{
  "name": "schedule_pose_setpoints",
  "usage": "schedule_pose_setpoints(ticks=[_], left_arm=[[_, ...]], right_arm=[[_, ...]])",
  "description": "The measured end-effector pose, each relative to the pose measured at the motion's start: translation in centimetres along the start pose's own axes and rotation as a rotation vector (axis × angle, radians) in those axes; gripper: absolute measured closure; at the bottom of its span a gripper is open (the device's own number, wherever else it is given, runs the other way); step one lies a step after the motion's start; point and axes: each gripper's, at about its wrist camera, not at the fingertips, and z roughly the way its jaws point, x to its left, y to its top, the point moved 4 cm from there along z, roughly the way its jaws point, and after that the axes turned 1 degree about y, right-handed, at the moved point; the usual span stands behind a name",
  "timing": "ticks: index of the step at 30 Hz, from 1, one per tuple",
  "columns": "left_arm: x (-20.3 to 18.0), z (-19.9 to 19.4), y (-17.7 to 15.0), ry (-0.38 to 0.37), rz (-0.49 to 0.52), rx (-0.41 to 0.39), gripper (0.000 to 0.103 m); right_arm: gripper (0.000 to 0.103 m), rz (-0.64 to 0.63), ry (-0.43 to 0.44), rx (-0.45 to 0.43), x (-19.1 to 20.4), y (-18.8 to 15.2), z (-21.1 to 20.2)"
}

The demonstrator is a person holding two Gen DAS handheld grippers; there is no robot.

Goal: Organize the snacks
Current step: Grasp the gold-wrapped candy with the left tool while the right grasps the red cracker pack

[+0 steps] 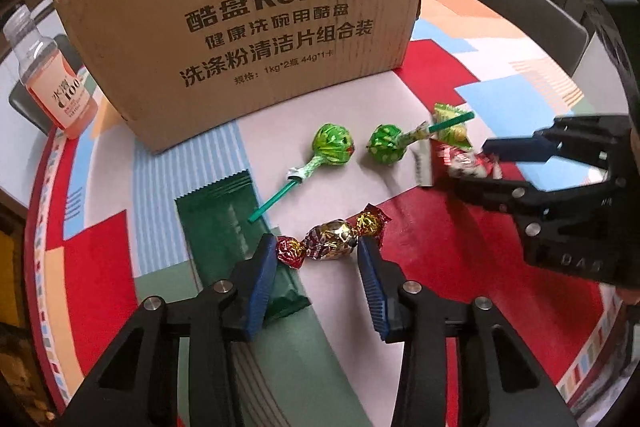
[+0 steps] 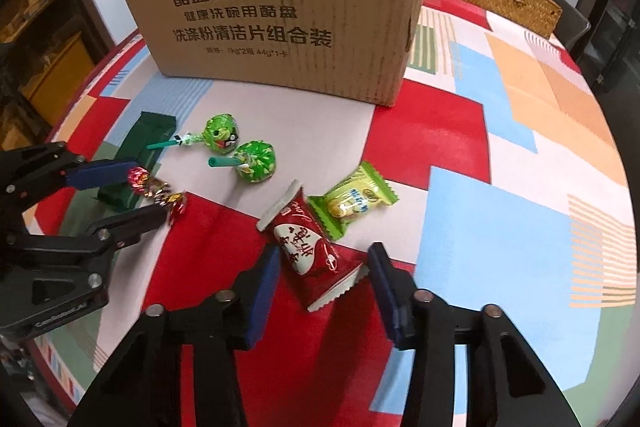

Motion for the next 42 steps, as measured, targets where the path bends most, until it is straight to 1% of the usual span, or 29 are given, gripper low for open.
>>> schedule_pose_setpoints(ticks=[3, 6, 11, 14, 17, 18, 19, 24, 30, 36, 40, 41, 42], left_arm=[[-0.4, 0.0, 0.1, -0.044, -0.014, 0.006, 0.064], [-0.5, 0.3, 0.3, -0.054, -0.030, 0.002, 0.064], [-0.2, 0.8, 0.8, -0.092, -0.073, 0.009, 0.062], [0.0, 1.1, 0.7, -0.107, -0.087, 0.018, 0.063], [-0.2, 1.2, 0.7, -0.101, -0.085, 0.011, 0.065], [-0.2, 1.2, 0.7, -0.102, -0.085, 0.010, 0.067], [-0.2, 1.2, 0.8, -0.102, -0.087, 0.008, 0.074], [0.0, 1.1, 0.7, -0.112, -0.112, -0.004, 0.074], [0.7, -0.5, 0.1, -0.091, -0.133, -0.038, 0.074], [0.7, -2.2, 0.4, -0.082, -0.148, -0.083, 0.074], [0.8, -3.5, 0.6, -0.063, -0.148, -0.113, 0.074], [0.7, -3.8, 0.7, -0.060, -0.149, -0.118, 0.074], [0.8, -4.1, 0.7, -0.057, -0.150, -0.125, 0.074]], right_arm=[[0.064, 0.008, 0.033, 0.000, 0.3, 0.0, -0.1], [0.064, 0.012, 0.062, -0.002, 0.6, 0.2, 0.0], [0.064, 0.008, 0.059, -0.002, 1.0, 0.9, 0.4], [0.064, -0.010, 0.048, -0.003, 1.4, 1.4, 0.7], [0.064, -0.013, 0.053, 0.004, 1.6, 1.6, 1.2], [0.064, -0.015, 0.053, -0.003, 1.7, 1.6, 1.3], [0.064, -0.016, 0.049, -0.006, 1.7, 1.7, 1.4], [0.070, -0.010, 0.041, -0.017, 1.9, 1.6, 1.3], [0.071, 0.003, 0.039, -0.045, 2.0, 1.1, 0.5], [0.071, 0.019, 0.043, -0.092, 2.2, 1.1, -1.4], [0.071, 0.022, 0.043, -0.118, 2.2, 1.4, -2.5], [0.077, 0.021, 0.041, -0.124, 2.3, 1.5, -2.7], [0.077, 0.015, 0.036, -0.130, 2.3, 1.5, -3.0]])
